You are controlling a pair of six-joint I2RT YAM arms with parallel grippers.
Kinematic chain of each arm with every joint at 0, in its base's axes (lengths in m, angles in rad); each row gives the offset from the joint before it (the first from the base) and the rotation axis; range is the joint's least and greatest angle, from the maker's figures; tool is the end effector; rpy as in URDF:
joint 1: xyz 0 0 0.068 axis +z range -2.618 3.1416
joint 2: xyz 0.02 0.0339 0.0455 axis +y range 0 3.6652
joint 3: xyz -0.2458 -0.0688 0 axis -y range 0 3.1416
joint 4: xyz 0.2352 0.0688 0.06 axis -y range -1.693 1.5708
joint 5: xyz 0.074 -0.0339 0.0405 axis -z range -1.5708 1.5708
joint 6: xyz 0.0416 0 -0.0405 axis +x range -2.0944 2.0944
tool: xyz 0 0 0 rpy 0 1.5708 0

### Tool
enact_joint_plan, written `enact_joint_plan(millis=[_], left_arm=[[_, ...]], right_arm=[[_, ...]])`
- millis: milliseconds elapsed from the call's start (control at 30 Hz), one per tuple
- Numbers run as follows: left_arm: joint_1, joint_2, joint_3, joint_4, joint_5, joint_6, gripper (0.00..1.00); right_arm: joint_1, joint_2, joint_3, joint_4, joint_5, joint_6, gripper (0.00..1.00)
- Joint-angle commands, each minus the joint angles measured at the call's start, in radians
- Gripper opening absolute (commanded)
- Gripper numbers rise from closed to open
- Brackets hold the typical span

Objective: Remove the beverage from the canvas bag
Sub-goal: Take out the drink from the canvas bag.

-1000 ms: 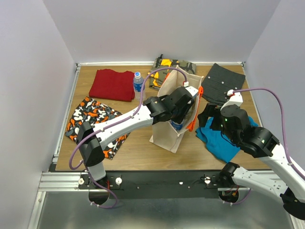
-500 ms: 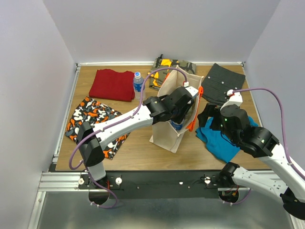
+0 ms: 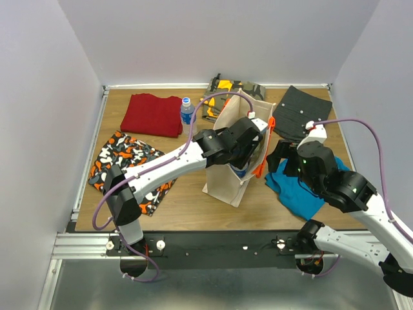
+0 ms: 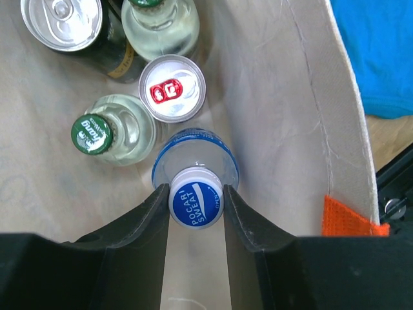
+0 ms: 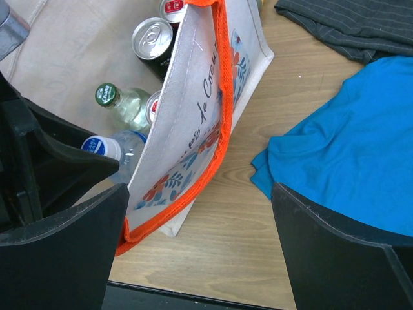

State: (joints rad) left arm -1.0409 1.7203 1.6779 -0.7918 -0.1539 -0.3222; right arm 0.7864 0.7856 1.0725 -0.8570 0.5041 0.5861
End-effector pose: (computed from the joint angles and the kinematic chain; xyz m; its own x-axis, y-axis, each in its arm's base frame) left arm 0.1933 -0.3173 0.3213 -0.6087 0.4200 -0.6732 0.6409 0.7604 -0.1050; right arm 0.1186 0.0904 0.3518 -0.5016 0.1831 -0.8455 -0.0662 0.9664 0.2485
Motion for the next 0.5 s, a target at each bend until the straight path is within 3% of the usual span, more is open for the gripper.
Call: enact_joint_plan(millis=[0, 467], left_arm=[[-0.005, -0.065, 0.062, -0.007, 0.054, -0.008, 0.0], [-0.005, -0.136, 0.071, -0.032, 0.042, -0.001, 0.0]], right_arm=[[0.007, 0.006, 0.02, 0.007, -0.016, 0.008, 1.0], [0.007, -0.016, 0.01, -0.002, -0.024, 0.018, 1.0]])
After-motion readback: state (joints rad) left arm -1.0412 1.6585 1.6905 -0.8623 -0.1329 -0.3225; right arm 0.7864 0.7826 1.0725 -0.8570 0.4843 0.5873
